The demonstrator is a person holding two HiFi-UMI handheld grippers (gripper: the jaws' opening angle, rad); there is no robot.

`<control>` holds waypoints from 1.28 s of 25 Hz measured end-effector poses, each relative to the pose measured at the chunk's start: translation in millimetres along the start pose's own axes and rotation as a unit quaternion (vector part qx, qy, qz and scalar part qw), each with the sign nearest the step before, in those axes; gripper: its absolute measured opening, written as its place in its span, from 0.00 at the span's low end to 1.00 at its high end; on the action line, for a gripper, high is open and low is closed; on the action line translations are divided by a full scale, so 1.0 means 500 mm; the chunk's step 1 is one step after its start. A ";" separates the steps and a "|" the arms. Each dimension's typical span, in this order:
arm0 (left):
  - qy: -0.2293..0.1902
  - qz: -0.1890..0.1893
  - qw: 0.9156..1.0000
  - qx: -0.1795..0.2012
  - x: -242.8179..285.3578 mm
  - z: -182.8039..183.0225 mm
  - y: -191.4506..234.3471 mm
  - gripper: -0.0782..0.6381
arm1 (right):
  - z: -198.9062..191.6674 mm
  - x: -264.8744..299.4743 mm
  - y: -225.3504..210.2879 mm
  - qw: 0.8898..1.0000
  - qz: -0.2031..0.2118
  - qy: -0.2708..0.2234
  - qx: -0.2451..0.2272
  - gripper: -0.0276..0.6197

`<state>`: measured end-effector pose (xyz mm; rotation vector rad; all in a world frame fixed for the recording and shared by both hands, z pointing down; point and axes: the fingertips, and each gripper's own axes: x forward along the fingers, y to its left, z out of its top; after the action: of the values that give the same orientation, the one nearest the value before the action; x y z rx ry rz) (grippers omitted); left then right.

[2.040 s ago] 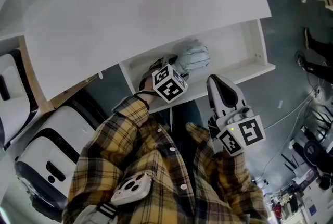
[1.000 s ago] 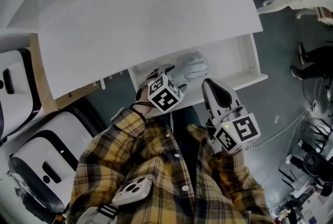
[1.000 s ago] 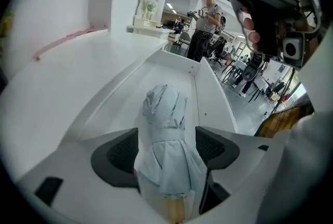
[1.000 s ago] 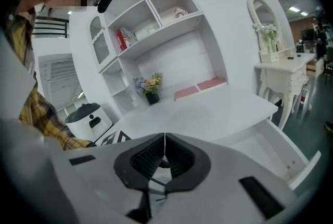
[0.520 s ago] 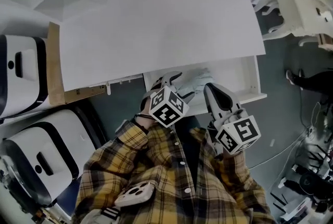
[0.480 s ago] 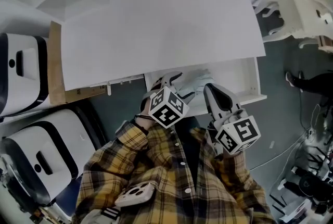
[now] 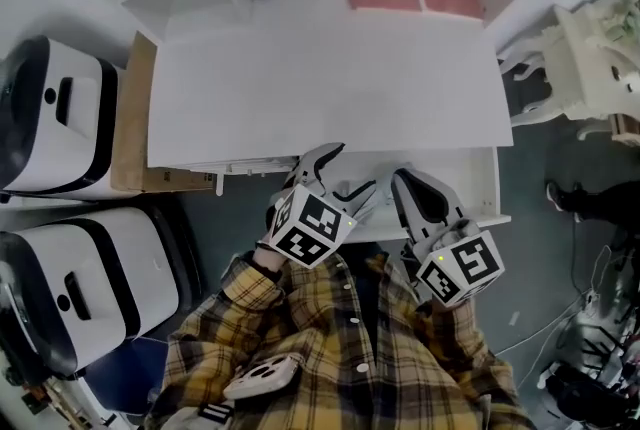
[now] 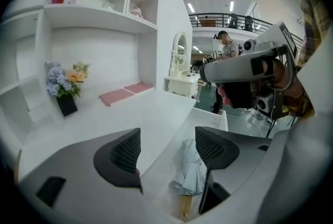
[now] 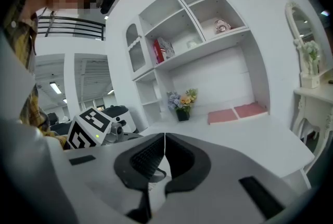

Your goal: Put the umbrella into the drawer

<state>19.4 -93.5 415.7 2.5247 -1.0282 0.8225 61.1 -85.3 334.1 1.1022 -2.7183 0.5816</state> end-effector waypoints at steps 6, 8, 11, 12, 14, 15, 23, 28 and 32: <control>-0.072 0.052 0.996 -0.024 -0.090 0.081 0.041 0.58 | 0.050 0.015 0.028 0.999 0.034 -0.015 -0.025 0.07; -0.097 0.072 0.992 -0.032 -0.124 0.103 0.054 0.57 | 0.066 0.021 0.039 0.998 0.046 -0.020 -0.033 0.07; -0.127 0.090 0.987 -0.041 -0.169 0.128 0.064 0.54 | 0.090 0.028 0.055 0.997 0.061 -0.028 -0.047 0.07; -0.134 0.093 0.986 -0.044 -0.181 0.134 0.064 0.53 | 0.098 0.030 0.061 0.996 0.065 -0.030 -0.052 0.07; -0.149 0.101 0.982 -0.050 -0.206 0.144 0.066 0.51 | 0.113 0.036 0.071 0.995 0.076 -0.034 -0.060 0.07; -0.156 0.105 0.981 -0.055 -0.216 0.148 0.067 0.49 | 0.120 0.039 0.075 0.994 0.081 -0.036 -0.063 0.07; -0.200 0.114 0.969 -0.094 -0.269 0.166 0.061 0.36 | 0.148 0.048 0.105 0.991 0.105 -0.049 -0.072 0.07; -0.218 0.111 0.964 -0.105 -0.285 0.166 0.054 0.24 | 0.151 0.047 0.116 0.990 0.107 -0.051 -0.077 0.07; -0.226 0.102 0.963 -0.106 -0.291 0.172 0.048 0.17 | 0.154 0.044 0.120 0.990 0.103 -0.052 -0.083 0.07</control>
<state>-48.1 -70.9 260.8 2.4988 -1.4485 0.1569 3.8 -91.5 252.2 0.8414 -2.9289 0.3234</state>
